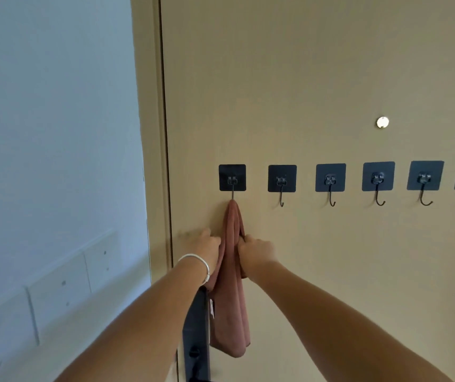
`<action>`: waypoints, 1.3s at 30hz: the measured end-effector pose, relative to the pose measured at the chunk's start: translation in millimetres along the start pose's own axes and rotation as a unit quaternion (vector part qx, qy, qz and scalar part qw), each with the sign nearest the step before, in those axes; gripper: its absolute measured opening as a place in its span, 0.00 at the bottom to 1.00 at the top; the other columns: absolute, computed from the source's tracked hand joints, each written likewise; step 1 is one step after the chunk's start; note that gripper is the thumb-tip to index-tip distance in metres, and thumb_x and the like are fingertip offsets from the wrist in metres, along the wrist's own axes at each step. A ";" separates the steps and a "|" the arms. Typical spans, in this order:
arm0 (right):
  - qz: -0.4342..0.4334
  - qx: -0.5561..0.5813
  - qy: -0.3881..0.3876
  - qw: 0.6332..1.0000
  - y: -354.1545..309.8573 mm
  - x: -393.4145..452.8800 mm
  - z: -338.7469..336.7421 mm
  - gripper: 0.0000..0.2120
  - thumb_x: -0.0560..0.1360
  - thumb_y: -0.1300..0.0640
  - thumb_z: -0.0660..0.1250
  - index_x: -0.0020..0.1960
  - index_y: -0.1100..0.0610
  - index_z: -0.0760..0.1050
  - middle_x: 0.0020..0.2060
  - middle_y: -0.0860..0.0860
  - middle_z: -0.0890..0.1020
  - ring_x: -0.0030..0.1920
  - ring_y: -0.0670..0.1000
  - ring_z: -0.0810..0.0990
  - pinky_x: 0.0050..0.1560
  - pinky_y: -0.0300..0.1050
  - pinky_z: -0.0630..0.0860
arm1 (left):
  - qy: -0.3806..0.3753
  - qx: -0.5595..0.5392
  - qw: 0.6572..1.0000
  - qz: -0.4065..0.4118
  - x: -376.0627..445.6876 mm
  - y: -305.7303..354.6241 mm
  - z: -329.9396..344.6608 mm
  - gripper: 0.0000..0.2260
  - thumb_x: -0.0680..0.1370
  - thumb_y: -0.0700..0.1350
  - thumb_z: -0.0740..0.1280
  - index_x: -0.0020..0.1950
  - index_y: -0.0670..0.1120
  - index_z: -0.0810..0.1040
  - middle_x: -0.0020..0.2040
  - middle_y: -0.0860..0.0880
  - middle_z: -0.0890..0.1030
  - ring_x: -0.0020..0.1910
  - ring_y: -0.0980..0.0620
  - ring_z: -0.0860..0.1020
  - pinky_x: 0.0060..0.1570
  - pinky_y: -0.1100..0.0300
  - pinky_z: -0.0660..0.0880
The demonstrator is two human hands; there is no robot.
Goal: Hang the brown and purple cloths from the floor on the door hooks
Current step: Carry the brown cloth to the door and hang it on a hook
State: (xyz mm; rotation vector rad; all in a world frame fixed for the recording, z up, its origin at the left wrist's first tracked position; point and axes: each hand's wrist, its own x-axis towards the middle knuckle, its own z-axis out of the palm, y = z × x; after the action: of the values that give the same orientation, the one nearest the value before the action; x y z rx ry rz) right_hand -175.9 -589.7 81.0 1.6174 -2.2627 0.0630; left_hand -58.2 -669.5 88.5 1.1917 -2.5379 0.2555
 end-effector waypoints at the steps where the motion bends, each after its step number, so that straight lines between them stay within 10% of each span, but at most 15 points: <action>1: -0.003 -0.014 -0.009 1.000 3.6 -4.2 -4.4 0.22 0.76 0.60 0.62 0.69 0.56 0.65 0.61 0.56 0.73 0.60 0.59 0.75 0.55 0.52 0.71 | -0.023 0.028 0.999 0.003 -2.2 -5.3 -5.6 0.13 0.80 0.46 0.62 0.63 0.46 0.75 0.63 0.45 0.72 0.62 0.44 0.73 0.59 0.54 0.69; 11: 0.026 -0.005 0.074 0.997 41.8 -52.2 -13.7 0.28 0.72 0.59 0.63 0.71 0.50 0.61 0.65 0.54 0.68 0.62 0.57 0.69 0.57 0.51 0.71 | 0.103 0.073 0.992 0.022 -35.9 -30.8 -53.5 0.15 0.74 0.40 0.60 0.61 0.48 0.70 0.56 0.48 0.72 0.55 0.47 0.72 0.45 0.56 0.67; 19: 0.073 -0.022 0.120 0.990 79.2 -85.3 -43.1 0.27 0.78 0.51 0.59 0.75 0.48 0.57 0.75 0.53 0.61 0.73 0.55 0.60 0.72 0.55 0.59 | 0.183 0.016 0.978 0.102 -31.2 20.1 -64.0 0.24 0.80 0.52 0.57 0.76 0.51 0.59 0.73 0.49 0.65 0.71 0.47 0.64 0.68 0.50 0.63; 39: 0.309 -0.143 0.111 0.934 250.0 -298.5 -108.5 0.26 0.77 0.46 0.59 0.73 0.48 0.59 0.73 0.53 0.64 0.72 0.55 0.63 0.73 0.61 0.57 | 0.193 -0.098 0.924 0.315 -61.0 265.0 -91.9 0.25 0.80 0.52 0.57 0.77 0.50 0.59 0.74 0.46 0.64 0.72 0.47 0.61 0.69 0.50 0.60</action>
State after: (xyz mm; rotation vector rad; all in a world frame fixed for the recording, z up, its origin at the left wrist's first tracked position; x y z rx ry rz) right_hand -294.4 -206.6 131.7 0.6762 -2.3725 0.0642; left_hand -206.6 -430.5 145.7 0.1900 -2.4283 0.3318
